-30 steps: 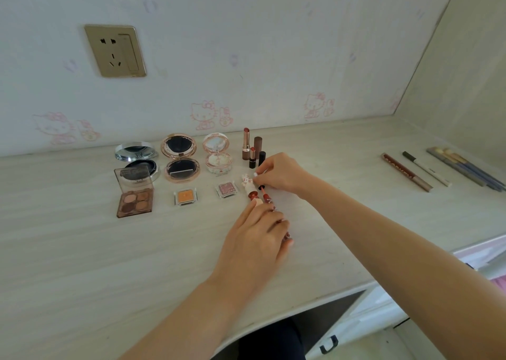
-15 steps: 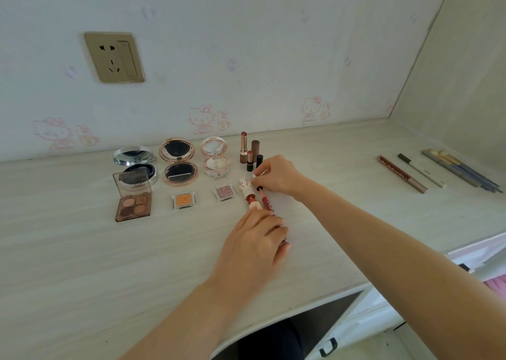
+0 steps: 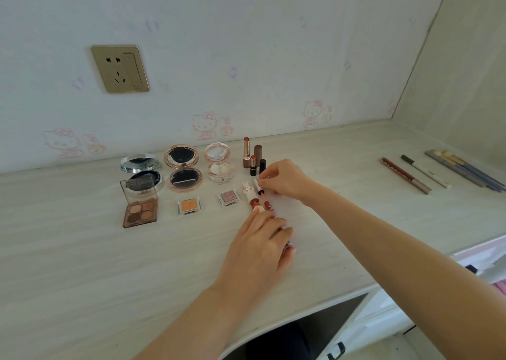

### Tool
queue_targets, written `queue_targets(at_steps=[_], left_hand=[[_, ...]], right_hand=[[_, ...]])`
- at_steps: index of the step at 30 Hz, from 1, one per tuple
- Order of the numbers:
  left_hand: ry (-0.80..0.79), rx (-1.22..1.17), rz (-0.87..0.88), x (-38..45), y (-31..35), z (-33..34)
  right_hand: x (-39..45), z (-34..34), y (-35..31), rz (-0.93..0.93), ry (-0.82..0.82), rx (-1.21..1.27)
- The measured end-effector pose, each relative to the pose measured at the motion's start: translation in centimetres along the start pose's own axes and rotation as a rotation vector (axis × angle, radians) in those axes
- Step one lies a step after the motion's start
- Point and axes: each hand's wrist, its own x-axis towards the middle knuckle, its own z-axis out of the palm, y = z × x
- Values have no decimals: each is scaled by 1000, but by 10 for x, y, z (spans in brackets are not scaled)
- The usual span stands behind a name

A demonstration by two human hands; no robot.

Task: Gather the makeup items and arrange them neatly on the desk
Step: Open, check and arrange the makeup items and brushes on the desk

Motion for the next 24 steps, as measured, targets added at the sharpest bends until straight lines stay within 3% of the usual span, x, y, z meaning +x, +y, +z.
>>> queue_targets(at_steps=[6,15,24], left_hand=[[-37,-13,-30,0,4,-6],[-109,-103,-93,23,2,-19],[-323,-212,-130,99,15,7]], right_hand=[[-22,-24,13,-21,-74,46],[-80,-71,56,-141,36,-452],[-116,-117,104,-32,94,-536]])
